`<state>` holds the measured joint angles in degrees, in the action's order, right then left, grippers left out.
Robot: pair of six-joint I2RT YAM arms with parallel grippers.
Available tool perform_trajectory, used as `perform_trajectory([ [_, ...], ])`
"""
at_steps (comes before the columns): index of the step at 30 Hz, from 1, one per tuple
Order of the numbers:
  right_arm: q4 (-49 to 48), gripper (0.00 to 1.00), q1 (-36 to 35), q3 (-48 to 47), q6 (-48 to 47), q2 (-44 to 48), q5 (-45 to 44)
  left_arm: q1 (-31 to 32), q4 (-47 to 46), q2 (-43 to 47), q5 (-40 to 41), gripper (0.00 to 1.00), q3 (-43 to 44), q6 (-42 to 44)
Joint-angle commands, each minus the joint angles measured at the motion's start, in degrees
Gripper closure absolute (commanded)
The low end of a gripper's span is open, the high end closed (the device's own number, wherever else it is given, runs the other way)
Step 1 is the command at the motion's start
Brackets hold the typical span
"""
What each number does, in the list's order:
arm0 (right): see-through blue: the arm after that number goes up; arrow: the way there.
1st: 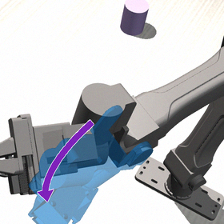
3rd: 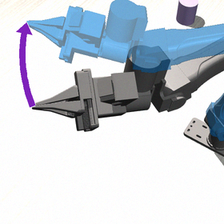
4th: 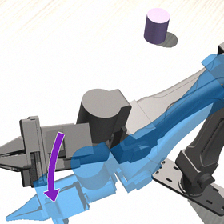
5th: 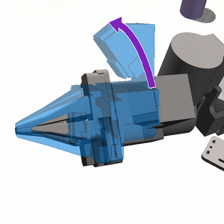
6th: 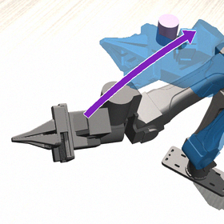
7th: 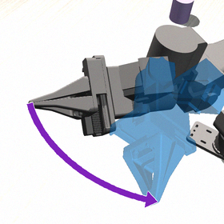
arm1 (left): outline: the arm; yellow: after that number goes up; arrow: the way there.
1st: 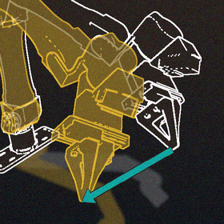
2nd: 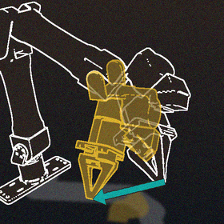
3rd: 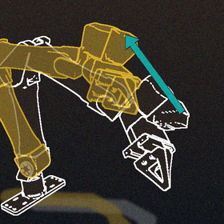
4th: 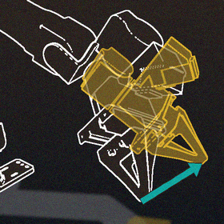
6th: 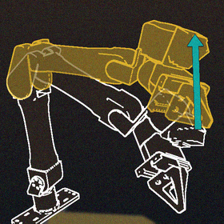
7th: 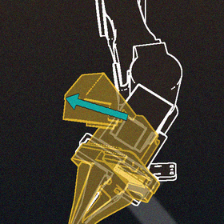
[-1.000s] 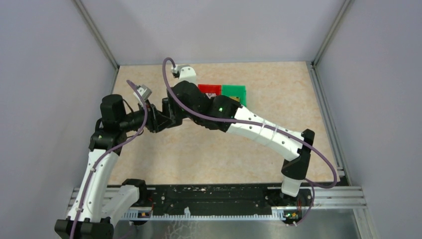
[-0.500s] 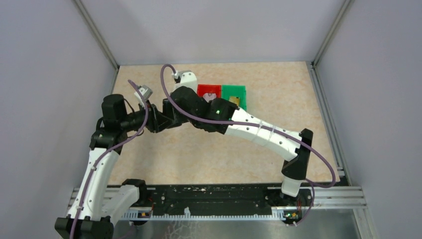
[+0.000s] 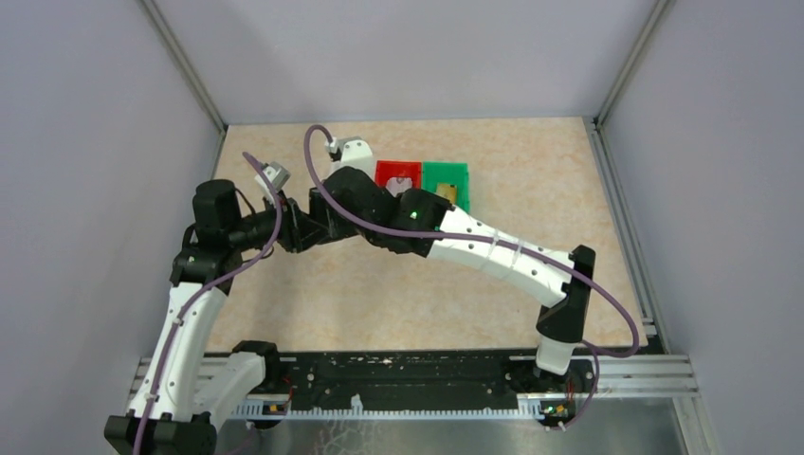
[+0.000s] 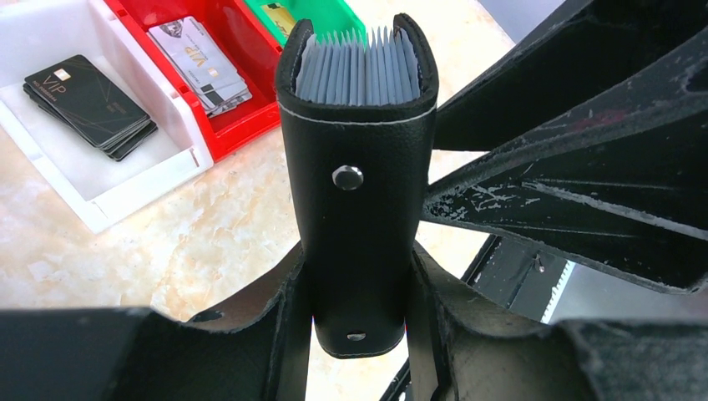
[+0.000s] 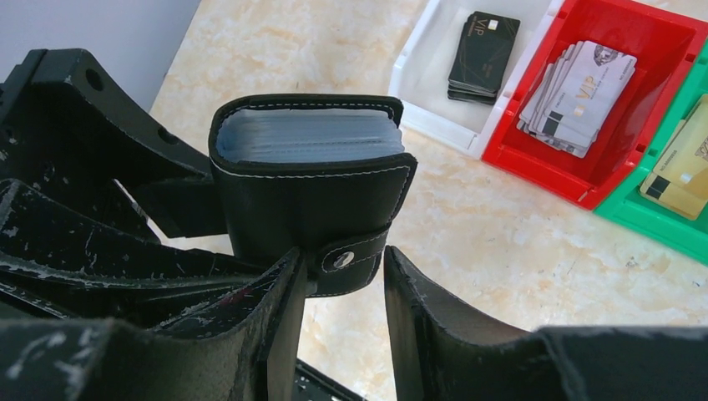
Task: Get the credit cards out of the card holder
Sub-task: Open the card holder.
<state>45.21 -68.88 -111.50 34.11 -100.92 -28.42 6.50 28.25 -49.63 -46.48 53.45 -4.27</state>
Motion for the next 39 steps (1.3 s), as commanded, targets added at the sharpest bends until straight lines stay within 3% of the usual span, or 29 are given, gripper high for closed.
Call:
perform_trajectory([
  [1,-0.06,0.61,-1.08,-2.87,0.04,-1.03,-0.67,0.18,-4.32,1.74,-1.12,1.00,0.94,0.24],
  [7,0.57,0.68,-1.06,-2.60,-0.04,-1.13,-4.77,0.18,-4.08,2.23,-1.54,1.00,1.04,0.20],
  [20,3.40,1.00,-1.08,-6.92,-1.29,-5.93,-12.25,0.18,-3.41,3.21,-2.01,1.00,1.40,0.14],
  [31,2.04,1.00,-1.11,0.22,-0.25,0.31,-18.26,0.18,-3.29,2.80,-1.45,1.00,1.30,-0.11],
  [39,-2.76,1.00,-1.11,7.93,0.15,6.81,-15.97,0.18,-3.29,2.76,-1.48,1.00,1.56,-0.22],
])
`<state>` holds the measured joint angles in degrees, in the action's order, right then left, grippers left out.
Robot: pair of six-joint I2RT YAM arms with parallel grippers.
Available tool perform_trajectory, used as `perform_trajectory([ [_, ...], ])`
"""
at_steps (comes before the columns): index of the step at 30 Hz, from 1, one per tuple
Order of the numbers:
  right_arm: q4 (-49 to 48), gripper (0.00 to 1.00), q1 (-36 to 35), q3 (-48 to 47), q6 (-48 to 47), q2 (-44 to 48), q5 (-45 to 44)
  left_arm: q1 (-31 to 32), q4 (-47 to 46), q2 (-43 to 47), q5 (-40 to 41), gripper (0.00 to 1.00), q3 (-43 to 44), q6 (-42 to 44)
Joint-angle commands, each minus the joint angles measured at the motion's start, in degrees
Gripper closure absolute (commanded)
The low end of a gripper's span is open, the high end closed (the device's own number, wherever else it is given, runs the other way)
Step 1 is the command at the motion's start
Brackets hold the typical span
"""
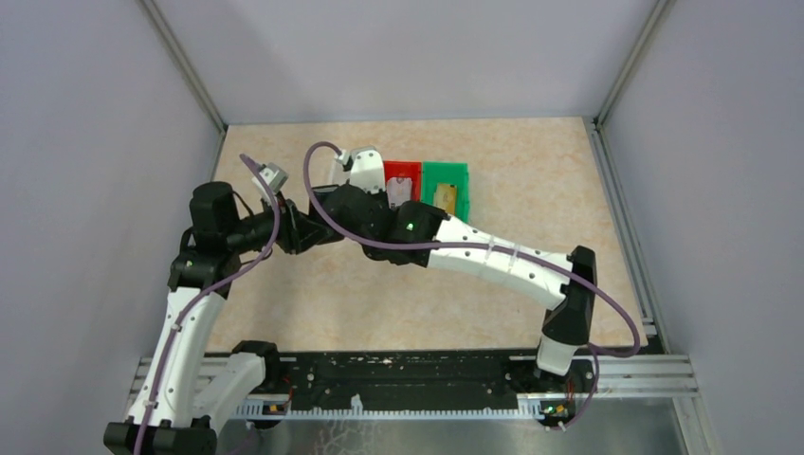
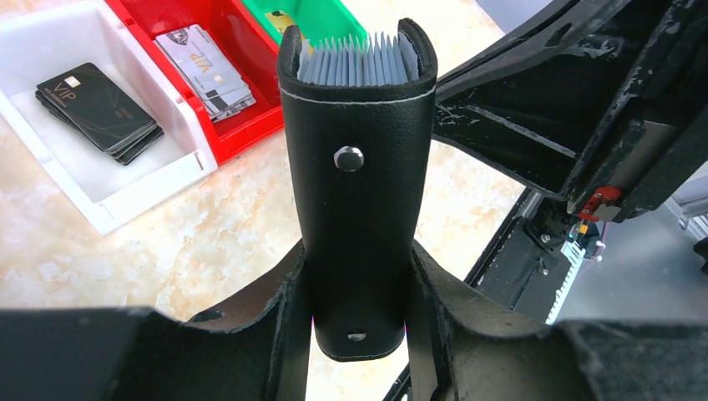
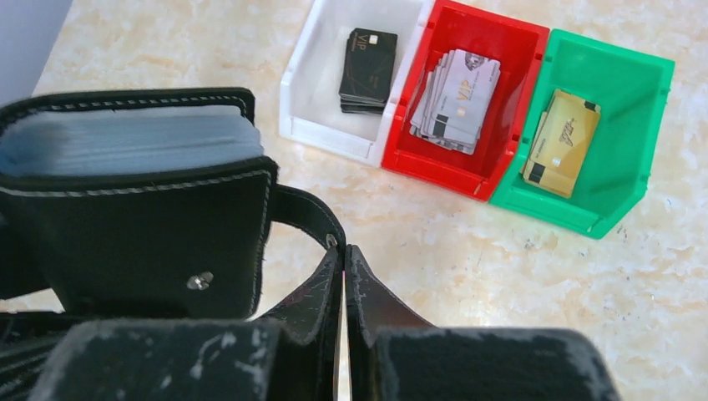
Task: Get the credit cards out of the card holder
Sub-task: Open the card holder.
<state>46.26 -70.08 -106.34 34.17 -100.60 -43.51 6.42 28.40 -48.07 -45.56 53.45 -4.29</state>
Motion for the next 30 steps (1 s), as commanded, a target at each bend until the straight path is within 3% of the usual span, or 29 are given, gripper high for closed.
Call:
perform_trajectory([
  [1,-5.40,1.00,0.12,4.24,-0.27,7.65,0.18,0.26,-3.44,1.14,-2.80,1.00,1.63,-0.25],
  [3,-9.68,0.99,0.25,7.85,-1.78,10.44,3.86,0.26,-3.44,1.08,-4.09,1.00,1.79,-0.53],
  [5,-14.14,0.72,1.37,12.18,-3.16,13.58,9.91,0.26,-3.40,1.06,-7.32,1.00,1.96,-0.79],
  [7,-19.58,0.58,3.94,17.96,-3.15,17.02,18.82,0.26,-3.35,1.12,-11.65,1.00,2.09,-1.35],
  [10,-26.60,0.45,8.29,24.47,-1.62,22.15,29.69,0.26,-4.06,1.23,-18.16,1.00,2.30,-3.18],
  [15,-27.87,0.24,11.32,27.94,-3.97,27.05,37.54,0.26,-4.75,1.23,-25.35,1.00,3.30,-4.32],
  [20,-28.75,0.19,13.62,28.07,-8.92,29.65,51.94,0.26,-4.77,0.16,-32.79,1.00,3.91,-5.86],
  [26,-21.22,0.18,14.80,21.67,-14.86,27.96,58.52,0.26,-5.74,0.71,-36.34,1.00,4.22,-6.87],
  [30,-22.14,0.18,14.80,21.72,-15.74,27.36,68.95,0.26,-7.01,0.75,-38.31,1.00,4.21,-8.89],
])
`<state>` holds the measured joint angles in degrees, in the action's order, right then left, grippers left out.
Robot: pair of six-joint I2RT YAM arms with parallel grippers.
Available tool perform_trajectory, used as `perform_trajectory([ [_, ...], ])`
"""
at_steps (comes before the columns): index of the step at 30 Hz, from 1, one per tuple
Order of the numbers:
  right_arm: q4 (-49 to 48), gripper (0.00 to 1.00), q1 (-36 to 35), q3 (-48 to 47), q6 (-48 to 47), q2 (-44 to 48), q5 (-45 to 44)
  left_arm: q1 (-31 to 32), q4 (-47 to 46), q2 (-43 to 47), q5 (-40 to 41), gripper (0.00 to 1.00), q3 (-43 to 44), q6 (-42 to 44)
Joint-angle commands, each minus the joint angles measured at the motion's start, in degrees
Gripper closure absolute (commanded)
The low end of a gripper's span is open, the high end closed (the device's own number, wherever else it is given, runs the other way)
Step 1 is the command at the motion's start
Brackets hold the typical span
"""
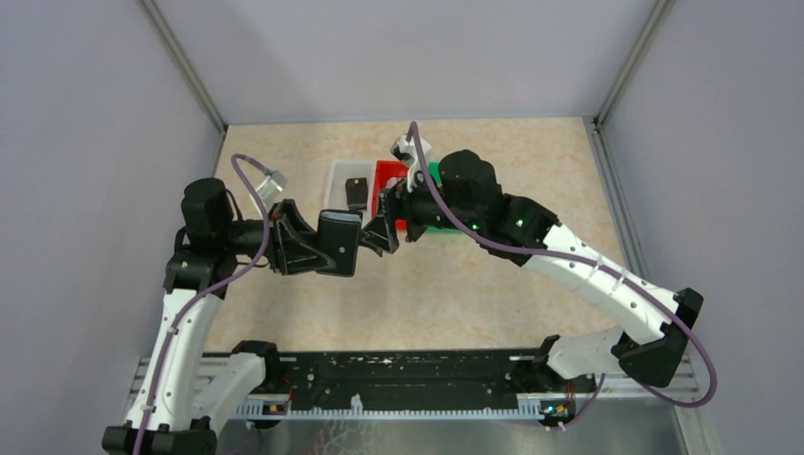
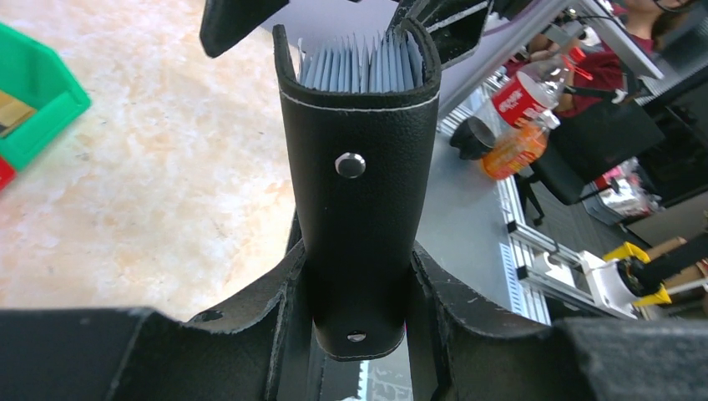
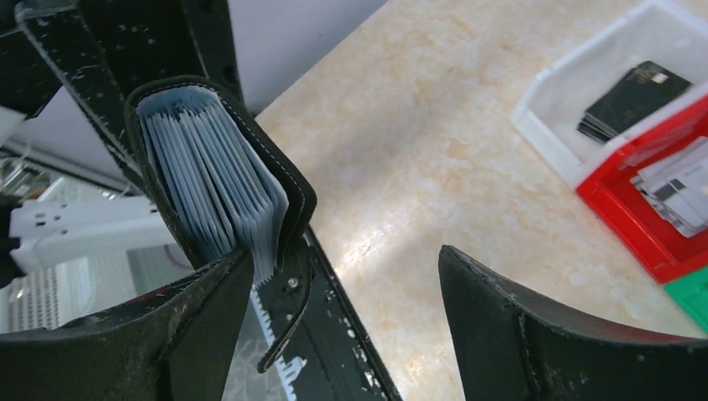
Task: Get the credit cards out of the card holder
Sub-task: Open the card holder.
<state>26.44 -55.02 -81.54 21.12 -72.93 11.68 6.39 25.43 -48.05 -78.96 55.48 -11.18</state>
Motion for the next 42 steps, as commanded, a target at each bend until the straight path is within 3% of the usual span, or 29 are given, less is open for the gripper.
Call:
perform_trajectory([
  [1,-3.22,0.18,-0.26,-2.57,-2.56,-0.55,16.33,0.29,-4.21,0.69,-5.30,1.00,2.17,-2.33],
  [9,-4.98,0.26,-0.26,-0.59,-1.81,-2.98,25.78,0.29,-4.55,0.85,-8.82,1.00,2.04,-2.23],
  [14,-8.39,0.47,-0.26,0.68,-0.12,-2.98,31.34,0.29,-4.07,0.75,-8.09,1.00,1.51,-0.36],
  [16,-10.88,0.61,-0.26,1.60,1.53,-3.11,32.73,0.29,-2.96,0.44,-6.56,0.97,1.45,1.52],
  [18,-13.55,0.80,-0.28,2.67,3.29,-3.45,33.15,0.29,-1.62,0.17,-3.01,0.84,1.79,3.90],
  [19,-14.60,0.88,-0.26,3.22,4.34,-3.55,33.35,0.29,-1.39,0.15,-0.36,0.73,1.89,4.89],
  [21,-17.45,0.98,-0.26,5.15,7.18,-3.43,32.50,0.29,-1.05,0.33,9.11,0.40,1.86,7.38],
  [23,-19.48,1.00,-0.26,6.61,9.14,-2.71,30.42,0.29,-1.64,0.76,18.34,0.18,1.35,8.95],
  [25,-20.32,1.00,-0.26,7.60,10.61,-1.69,26.70,0.29,-3.06,1.21,25.53,0.11,0.58,9.77],
  [27,-21.12,1.00,-0.26,8.44,11.94,-0.84,23.60,0.29,-2.85,1.84,27.41,0.02,-0.06,11.29],
  [35,-25.90,1.00,-0.26,10.82,14.86,0.24,22.27,0.29,0.34,4.54,7.79,0.05,-4.51,14.46],
  [38,-25.84,1.00,-0.26,11.20,14.67,0.33,22.83,0.29,1.72,4.55,7.55,0.12,-4.63,16.93],
  [42,-24.09,1.00,-0.26,9.81,13.07,0.08,24.58,0.29,7.16,4.26,5.89,0.15,-3.11,24.39],
])
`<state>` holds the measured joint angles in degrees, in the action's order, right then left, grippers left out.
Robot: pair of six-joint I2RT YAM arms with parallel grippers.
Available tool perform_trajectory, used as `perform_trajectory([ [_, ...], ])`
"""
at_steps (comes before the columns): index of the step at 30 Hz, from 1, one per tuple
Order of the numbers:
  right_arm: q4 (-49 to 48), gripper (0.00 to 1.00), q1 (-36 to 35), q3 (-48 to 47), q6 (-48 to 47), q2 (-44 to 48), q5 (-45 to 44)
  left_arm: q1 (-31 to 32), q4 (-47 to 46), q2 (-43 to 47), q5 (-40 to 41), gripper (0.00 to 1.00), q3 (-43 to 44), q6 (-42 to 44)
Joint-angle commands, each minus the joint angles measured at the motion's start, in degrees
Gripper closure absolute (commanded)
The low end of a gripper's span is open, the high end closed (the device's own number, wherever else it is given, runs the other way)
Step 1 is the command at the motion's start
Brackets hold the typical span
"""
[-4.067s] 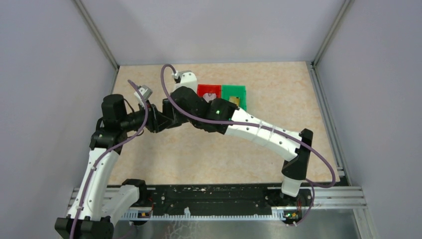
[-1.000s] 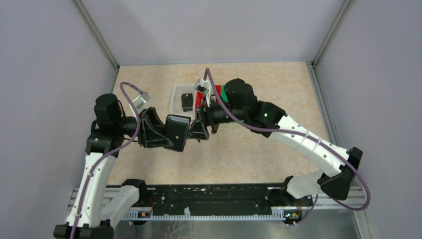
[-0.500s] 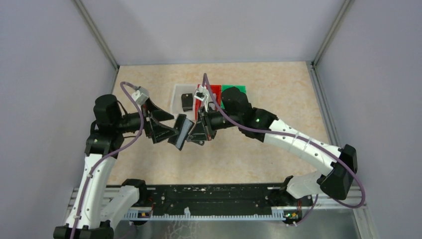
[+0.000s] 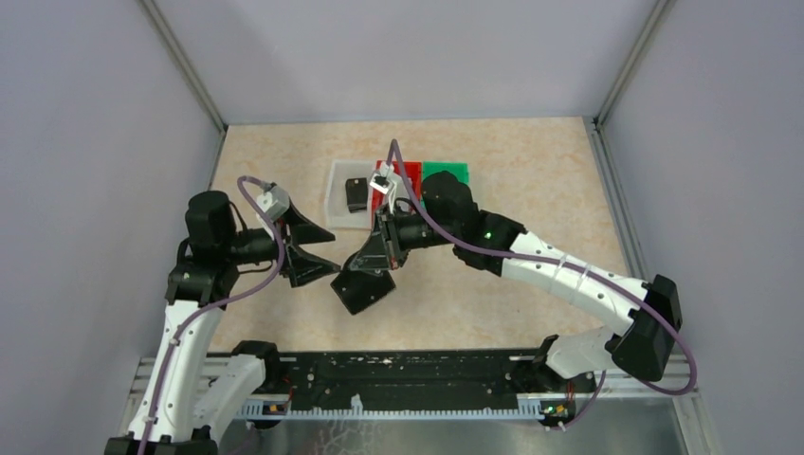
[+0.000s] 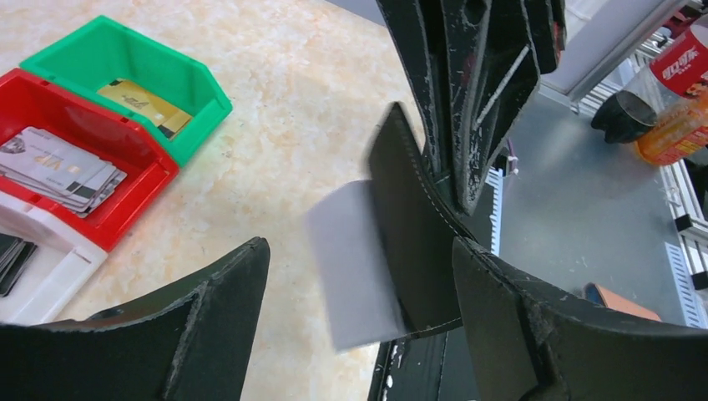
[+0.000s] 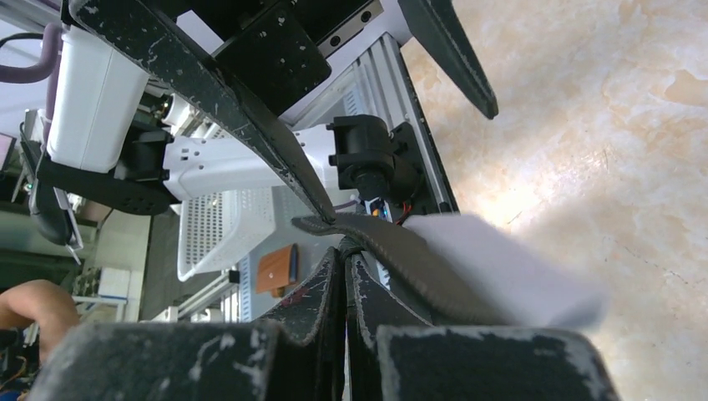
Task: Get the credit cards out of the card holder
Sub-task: Open the card holder.
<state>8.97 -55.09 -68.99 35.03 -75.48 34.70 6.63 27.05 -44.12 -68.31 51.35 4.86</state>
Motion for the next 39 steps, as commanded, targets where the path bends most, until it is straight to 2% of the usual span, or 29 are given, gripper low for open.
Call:
perform_trajectory([
  [1,-5.16,1.00,-0.19,-3.52,-1.87,2.43,1.93,0.05,7.77,0.16,-5.71,0.15,1.92,11.28],
  [5,3.03,1.00,-0.19,-7.65,-7.82,1.81,2.34,0.05,20.64,-1.23,-7.76,0.16,6.34,27.23],
  [7,7.95,1.00,-0.19,-10.28,-11.19,1.32,3.02,0.05,25.80,-1.40,-5.94,0.17,8.19,34.20],
  [12,17.92,1.00,-0.19,-16.07,-17.56,-0.61,6.35,0.05,29.80,1.67,-2.77,0.16,7.79,49.65],
  [16,20.05,1.00,-0.97,-18.73,-18.43,-3.93,10.67,0.05,20.45,5.37,-4.25,0.07,3.86,47.15],
  [19,23.09,1.00,-3.83,-21.99,-20.67,-7.44,11.34,0.05,18.83,4.84,-6.64,0.05,3.70,47.07],
  [22,27.40,1.00,-6.01,-26.14,-23.19,-10.55,11.10,0.05,26.31,2.93,-8.12,0.05,6.39,55.14],
  [26,31.44,1.00,-6.73,-31.42,-25.62,-13.48,10.89,0.05,41.32,0.39,-8.72,0.07,9.35,68.89],
  [29,35.65,1.00,-6.61,-35.39,-27.86,-14.12,7.30,0.05,53.20,-1.68,-8.68,0.11,12.45,76.95],
  [31,36.92,1.00,-6.33,-36.96,-28.68,-13.89,5.44,0.05,53.89,-1.15,-8.83,0.11,13.23,73.53],
  [34,39.27,1.00,-5.62,-39.60,-29.79,-13.86,2.96,0.05,53.90,1.55,-10.96,0.06,12.82,72.59],
  [39,44.84,1.00,-5.49,-44.45,-32.66,-14.60,2.68,0.05,52.72,1.23,-13.64,0.02,14.30,69.30],
])
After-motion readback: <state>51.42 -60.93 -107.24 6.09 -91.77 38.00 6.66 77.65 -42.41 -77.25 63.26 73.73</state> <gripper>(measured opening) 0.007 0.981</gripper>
